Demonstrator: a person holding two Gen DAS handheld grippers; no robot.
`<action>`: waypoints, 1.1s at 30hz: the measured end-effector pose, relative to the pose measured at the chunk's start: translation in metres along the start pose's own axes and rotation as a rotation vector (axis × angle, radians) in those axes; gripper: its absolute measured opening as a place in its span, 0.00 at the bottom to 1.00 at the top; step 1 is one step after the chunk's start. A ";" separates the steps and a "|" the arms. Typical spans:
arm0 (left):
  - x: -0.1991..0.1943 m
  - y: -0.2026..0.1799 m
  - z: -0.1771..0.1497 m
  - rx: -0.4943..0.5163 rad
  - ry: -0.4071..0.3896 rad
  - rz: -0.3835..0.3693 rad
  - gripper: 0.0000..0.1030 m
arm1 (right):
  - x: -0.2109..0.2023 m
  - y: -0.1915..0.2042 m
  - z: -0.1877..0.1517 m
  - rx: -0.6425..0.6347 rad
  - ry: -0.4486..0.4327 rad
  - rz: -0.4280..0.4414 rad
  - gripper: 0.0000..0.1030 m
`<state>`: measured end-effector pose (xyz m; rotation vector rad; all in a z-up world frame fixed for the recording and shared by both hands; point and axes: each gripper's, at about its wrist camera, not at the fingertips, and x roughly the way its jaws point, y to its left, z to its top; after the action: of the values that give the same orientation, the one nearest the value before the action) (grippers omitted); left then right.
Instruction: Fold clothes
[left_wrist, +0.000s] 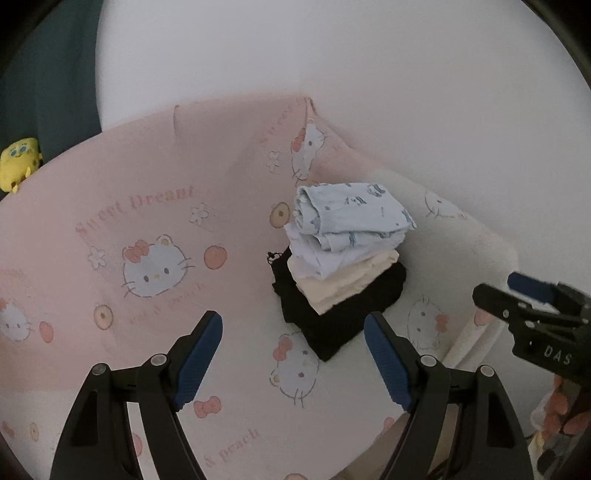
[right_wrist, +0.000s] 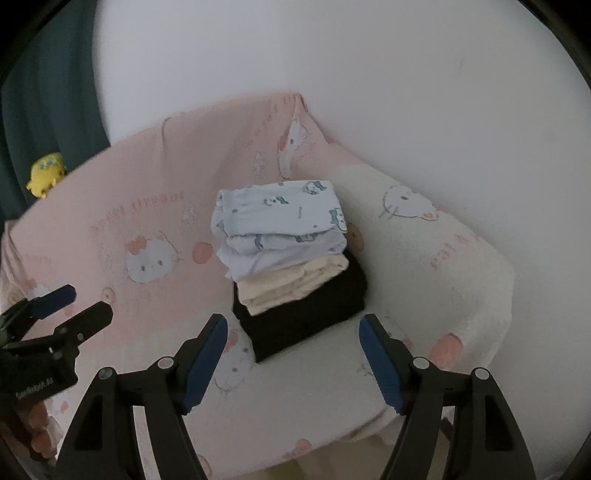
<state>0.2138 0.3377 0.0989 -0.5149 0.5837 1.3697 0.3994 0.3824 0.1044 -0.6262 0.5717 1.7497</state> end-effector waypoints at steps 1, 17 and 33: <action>-0.002 -0.001 -0.003 0.001 0.000 0.002 0.76 | -0.003 0.002 -0.001 -0.004 -0.002 -0.020 0.71; -0.063 0.019 -0.039 -0.071 -0.071 -0.078 0.76 | -0.067 0.048 -0.027 -0.005 -0.034 -0.110 0.71; -0.076 0.051 -0.033 -0.050 -0.079 -0.191 0.76 | -0.088 0.102 -0.022 0.000 -0.061 -0.159 0.71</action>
<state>0.1521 0.2662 0.1242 -0.5410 0.4255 1.2194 0.3228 0.2800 0.1530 -0.5998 0.4666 1.6143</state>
